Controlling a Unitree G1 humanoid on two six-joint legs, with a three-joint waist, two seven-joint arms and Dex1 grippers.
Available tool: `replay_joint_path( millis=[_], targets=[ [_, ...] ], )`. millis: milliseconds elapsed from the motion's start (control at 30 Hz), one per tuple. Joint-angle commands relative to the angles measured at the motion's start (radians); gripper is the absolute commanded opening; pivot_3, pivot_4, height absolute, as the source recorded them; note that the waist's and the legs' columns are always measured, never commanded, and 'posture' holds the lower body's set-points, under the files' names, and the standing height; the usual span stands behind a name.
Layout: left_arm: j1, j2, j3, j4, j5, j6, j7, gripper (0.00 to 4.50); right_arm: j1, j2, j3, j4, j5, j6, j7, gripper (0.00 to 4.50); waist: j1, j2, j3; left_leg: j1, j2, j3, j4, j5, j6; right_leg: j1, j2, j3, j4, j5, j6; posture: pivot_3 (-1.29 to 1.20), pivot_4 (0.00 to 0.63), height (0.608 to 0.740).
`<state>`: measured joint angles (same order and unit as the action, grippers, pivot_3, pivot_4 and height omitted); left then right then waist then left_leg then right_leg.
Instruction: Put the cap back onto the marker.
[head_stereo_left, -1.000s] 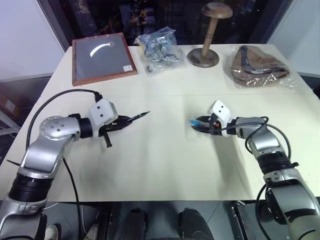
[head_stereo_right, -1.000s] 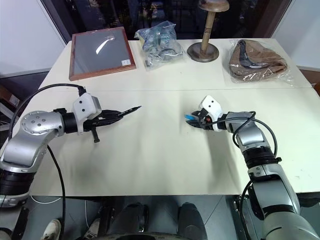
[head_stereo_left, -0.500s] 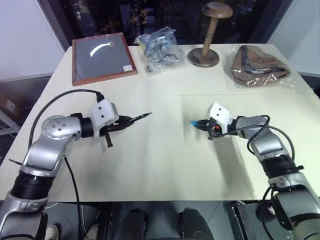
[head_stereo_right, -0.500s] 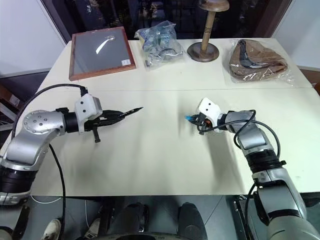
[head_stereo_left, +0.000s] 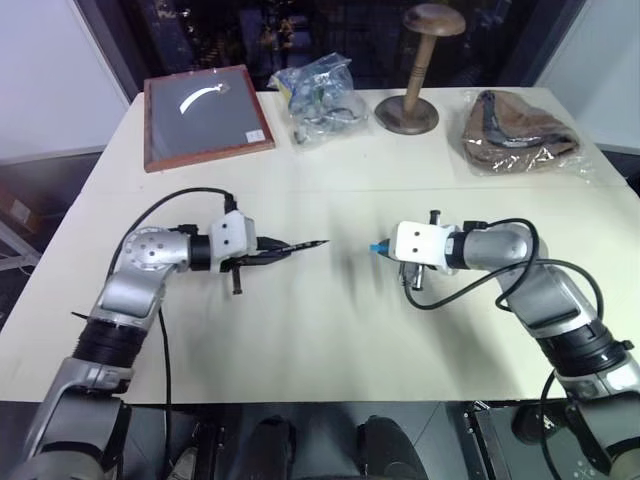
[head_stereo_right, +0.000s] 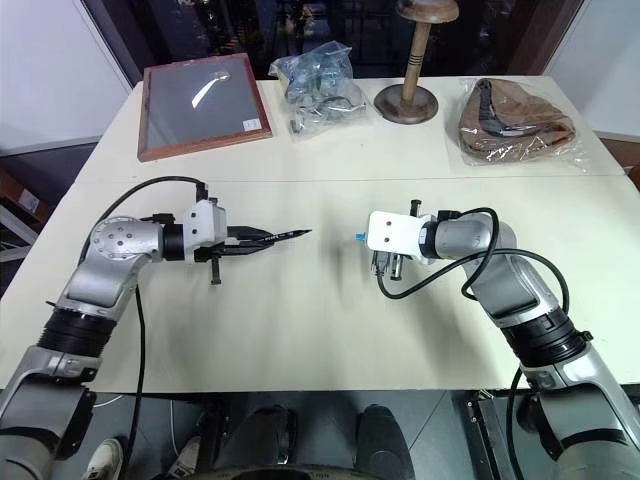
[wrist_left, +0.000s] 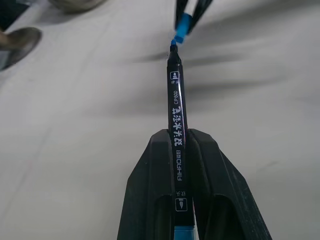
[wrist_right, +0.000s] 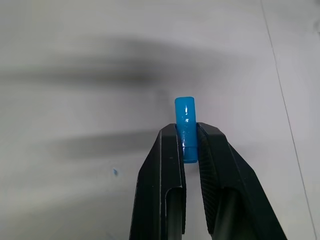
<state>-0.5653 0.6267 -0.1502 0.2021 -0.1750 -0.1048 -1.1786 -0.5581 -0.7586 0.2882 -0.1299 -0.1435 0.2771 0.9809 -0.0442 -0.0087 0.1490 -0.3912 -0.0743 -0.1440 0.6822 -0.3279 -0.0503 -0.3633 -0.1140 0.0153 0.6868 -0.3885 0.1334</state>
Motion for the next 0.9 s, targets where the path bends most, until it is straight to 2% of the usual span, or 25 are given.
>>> replay_joint_path(
  millis=[33,900],
  targets=[
    [-0.035,-0.002,0.001,0.018,0.015,-0.045,-0.006,0.00,-0.030,0.010,-0.008,-0.035,-0.001,0.004,0.004,0.03,-0.001,0.000,0.000,0.000,0.000,0.000,0.000,0.000,0.000,0.000,0.000,0.000,0.000,0.000,0.000,0.00,0.150,0.740],
    [-0.088,-0.038,-0.039,0.124,0.086,-0.177,-0.021,0.00,-0.084,0.061,0.016,-0.124,0.043,0.108,0.089,0.03,-0.001,0.000,0.000,0.000,0.000,-0.002,0.000,0.000,0.000,-0.001,0.000,0.000,0.001,0.000,0.000,0.00,0.150,0.740]
  ],
)
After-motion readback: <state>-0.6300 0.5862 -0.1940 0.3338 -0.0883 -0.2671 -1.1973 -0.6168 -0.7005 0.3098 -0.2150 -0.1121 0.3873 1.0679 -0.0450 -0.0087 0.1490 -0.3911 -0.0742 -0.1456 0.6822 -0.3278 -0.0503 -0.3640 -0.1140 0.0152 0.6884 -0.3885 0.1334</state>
